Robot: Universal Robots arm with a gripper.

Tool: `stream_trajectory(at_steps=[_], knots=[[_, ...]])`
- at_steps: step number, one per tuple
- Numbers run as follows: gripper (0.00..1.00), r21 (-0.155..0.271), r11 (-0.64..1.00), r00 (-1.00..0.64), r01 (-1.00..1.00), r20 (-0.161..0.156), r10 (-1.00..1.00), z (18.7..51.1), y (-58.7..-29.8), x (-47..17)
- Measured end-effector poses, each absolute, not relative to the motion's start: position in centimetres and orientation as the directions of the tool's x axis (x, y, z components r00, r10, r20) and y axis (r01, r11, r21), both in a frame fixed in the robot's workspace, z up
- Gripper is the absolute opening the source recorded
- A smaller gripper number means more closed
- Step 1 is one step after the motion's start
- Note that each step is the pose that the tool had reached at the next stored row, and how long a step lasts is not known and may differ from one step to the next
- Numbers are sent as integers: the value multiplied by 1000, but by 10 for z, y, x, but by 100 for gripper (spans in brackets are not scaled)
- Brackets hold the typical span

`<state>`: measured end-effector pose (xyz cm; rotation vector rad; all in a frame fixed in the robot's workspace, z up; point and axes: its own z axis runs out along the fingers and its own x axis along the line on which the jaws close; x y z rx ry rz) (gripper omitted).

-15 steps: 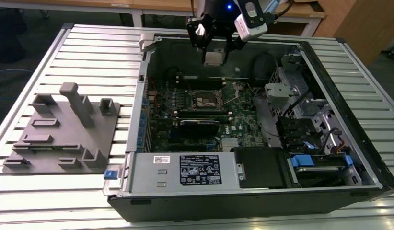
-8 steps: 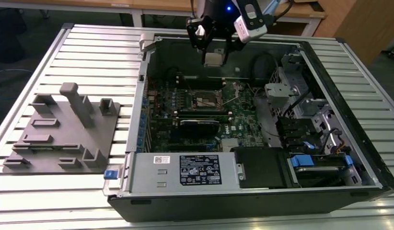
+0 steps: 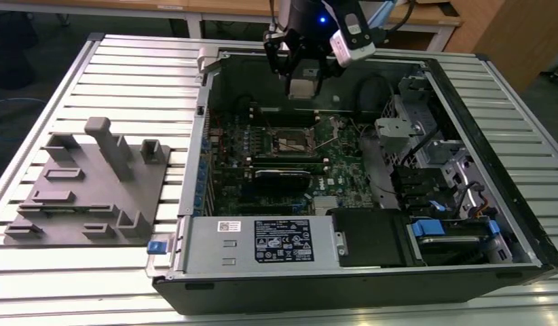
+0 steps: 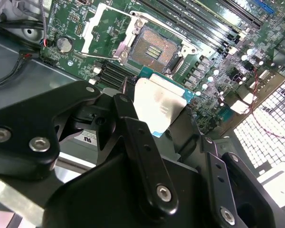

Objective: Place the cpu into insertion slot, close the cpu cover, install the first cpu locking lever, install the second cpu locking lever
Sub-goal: 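Place the cpu into insertion slot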

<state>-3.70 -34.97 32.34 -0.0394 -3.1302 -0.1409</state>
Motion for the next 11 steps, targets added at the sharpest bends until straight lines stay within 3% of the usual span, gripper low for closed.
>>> stream_trajectory(at_steps=[11], knots=[[54, 90, 996, -1000, 25, 9, 25, 322, -350, -37]])
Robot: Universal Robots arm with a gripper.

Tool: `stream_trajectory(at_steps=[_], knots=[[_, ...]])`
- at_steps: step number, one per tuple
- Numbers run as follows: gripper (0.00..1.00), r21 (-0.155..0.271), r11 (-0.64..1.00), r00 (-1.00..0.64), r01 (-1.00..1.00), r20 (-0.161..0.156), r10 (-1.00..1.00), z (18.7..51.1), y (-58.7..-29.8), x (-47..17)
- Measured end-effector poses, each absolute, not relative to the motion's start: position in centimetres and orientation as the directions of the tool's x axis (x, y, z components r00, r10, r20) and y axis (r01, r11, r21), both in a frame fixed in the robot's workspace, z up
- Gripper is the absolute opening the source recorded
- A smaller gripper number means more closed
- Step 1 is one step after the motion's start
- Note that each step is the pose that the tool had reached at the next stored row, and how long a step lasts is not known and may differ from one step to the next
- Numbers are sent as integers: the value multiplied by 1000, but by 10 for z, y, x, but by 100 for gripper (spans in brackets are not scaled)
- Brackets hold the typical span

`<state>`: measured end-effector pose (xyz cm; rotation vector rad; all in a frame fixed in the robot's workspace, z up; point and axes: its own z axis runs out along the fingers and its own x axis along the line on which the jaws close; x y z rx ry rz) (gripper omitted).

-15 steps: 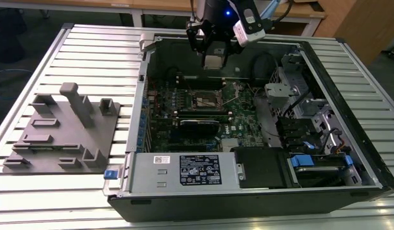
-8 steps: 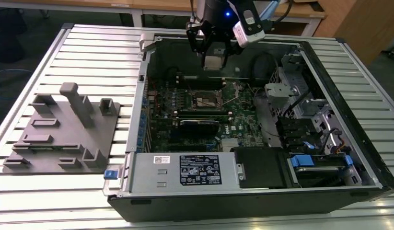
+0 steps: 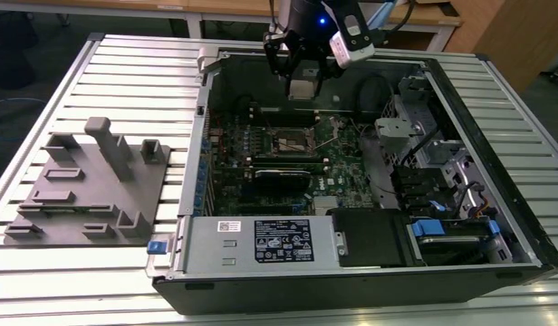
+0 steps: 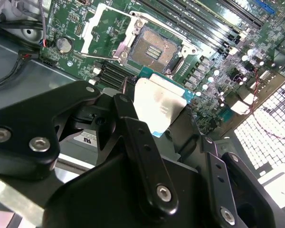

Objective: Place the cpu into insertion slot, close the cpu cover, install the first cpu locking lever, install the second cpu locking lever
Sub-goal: 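Place the cpu into insertion slot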

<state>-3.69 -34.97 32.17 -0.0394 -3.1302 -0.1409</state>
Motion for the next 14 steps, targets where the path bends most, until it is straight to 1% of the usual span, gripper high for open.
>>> stream_trajectory(at_steps=[14], knots=[[54, 92, 995, -1000, 26, 9, 25, 317, -350, -37]])
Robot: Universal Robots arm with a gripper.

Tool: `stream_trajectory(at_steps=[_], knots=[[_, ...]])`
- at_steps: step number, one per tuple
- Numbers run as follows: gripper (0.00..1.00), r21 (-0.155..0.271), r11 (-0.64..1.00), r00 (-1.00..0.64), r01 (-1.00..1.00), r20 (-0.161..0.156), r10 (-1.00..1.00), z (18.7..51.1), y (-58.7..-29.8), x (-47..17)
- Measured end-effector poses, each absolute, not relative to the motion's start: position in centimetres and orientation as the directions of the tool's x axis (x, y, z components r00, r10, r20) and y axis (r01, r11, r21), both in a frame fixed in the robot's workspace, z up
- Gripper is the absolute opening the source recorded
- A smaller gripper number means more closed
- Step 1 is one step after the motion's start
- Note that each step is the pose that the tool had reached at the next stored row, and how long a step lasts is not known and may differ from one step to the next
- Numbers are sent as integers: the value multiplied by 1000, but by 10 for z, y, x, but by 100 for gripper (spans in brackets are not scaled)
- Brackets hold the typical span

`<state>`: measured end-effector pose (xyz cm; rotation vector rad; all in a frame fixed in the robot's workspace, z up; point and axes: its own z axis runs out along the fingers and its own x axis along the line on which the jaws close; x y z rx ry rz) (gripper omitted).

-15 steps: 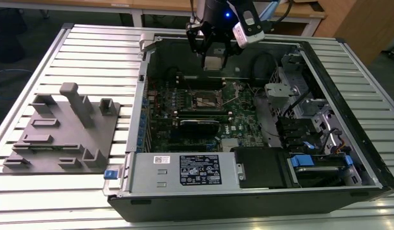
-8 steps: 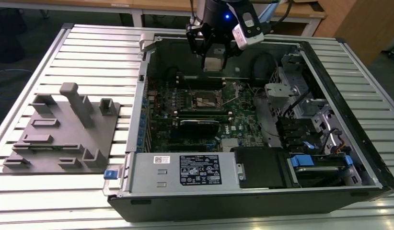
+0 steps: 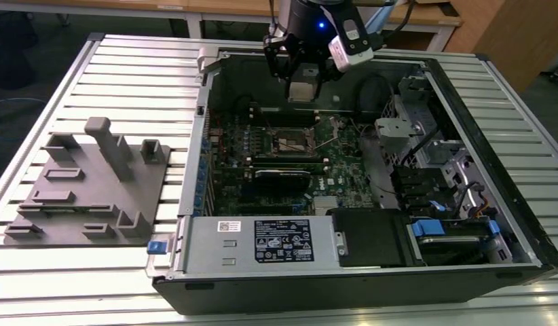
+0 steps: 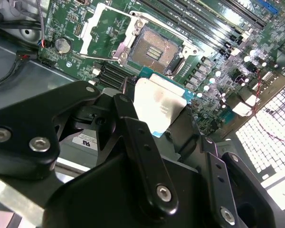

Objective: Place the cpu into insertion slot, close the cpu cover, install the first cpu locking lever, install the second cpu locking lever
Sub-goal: 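Place the cpu into insertion slot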

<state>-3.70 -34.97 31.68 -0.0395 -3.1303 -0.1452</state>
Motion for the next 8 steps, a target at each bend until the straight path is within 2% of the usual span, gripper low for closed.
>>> stream_trajectory(at_steps=[8], knots=[[54, 92, 995, -1000, 25, 9, 25, 315, -350, -37]])
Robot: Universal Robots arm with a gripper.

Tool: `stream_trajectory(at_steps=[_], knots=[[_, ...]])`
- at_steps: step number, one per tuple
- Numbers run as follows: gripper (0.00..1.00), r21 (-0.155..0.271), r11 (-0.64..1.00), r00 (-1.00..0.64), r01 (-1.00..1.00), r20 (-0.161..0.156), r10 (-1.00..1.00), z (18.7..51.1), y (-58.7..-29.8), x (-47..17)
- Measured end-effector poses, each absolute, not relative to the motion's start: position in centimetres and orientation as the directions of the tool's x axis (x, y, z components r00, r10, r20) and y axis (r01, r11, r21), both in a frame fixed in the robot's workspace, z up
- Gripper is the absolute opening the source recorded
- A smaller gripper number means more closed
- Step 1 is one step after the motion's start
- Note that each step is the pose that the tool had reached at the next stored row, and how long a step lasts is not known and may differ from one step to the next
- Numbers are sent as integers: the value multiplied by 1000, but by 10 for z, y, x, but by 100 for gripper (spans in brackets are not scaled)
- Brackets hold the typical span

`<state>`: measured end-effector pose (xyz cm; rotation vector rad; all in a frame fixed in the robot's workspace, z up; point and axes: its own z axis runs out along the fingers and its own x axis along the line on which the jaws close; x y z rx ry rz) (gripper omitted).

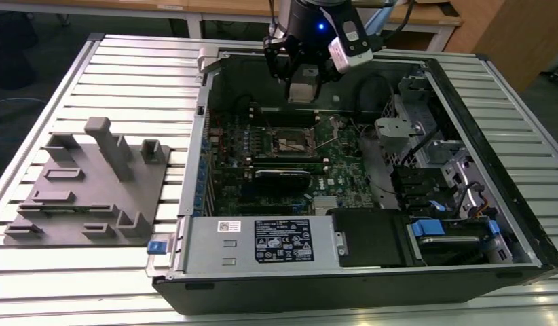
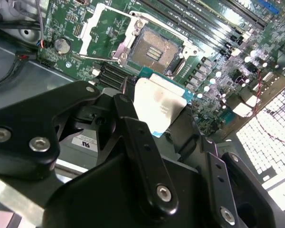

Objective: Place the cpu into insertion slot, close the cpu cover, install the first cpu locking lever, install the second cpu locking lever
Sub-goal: 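Place the cpu into insertion slot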

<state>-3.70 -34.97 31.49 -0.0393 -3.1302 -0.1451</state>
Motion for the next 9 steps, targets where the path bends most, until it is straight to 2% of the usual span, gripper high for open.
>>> stream_trajectory(at_steps=[9], knots=[[54, 92, 995, -1000, 25, 9, 25, 313, -350, -37]])
